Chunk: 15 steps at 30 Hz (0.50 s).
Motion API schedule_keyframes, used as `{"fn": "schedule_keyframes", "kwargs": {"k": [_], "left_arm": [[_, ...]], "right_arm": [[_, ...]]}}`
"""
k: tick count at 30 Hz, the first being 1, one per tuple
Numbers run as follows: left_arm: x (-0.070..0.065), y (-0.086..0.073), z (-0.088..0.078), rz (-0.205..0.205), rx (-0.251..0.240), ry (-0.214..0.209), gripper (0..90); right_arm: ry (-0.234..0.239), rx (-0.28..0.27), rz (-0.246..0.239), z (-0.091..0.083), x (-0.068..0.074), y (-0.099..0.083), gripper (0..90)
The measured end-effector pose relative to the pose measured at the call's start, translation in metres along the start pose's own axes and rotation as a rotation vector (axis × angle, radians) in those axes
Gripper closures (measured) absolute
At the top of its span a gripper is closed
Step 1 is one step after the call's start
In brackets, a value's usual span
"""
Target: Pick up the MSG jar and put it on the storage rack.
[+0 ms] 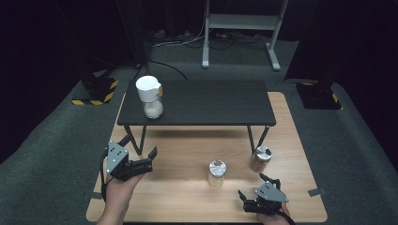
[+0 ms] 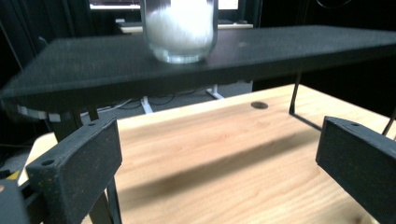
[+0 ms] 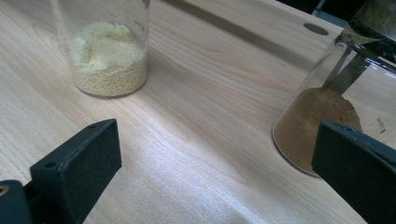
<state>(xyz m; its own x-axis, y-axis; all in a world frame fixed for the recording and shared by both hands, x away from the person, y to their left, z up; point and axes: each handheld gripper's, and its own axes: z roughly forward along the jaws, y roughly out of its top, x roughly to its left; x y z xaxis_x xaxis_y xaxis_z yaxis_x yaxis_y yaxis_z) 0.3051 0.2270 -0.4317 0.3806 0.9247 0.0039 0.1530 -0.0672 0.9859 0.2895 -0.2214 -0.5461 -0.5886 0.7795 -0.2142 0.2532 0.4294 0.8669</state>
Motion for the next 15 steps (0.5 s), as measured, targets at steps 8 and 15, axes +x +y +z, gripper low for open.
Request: {"fn": "schedule_keyframes", "kwargs": {"k": [8, 15], "left_arm": [[-0.001, -0.033, -0.004, -0.014, 0.062, -0.003, 0.5], [0.000, -0.064, -0.007, -0.024, 0.132, -0.006, 0.5]], "right_arm": [[-0.002, 0.001, -0.001, 0.000, 0.000, 0.000, 0.6], [-0.009, 0.002, -0.006, 0.000, 0.001, 0.000, 0.5]]}}
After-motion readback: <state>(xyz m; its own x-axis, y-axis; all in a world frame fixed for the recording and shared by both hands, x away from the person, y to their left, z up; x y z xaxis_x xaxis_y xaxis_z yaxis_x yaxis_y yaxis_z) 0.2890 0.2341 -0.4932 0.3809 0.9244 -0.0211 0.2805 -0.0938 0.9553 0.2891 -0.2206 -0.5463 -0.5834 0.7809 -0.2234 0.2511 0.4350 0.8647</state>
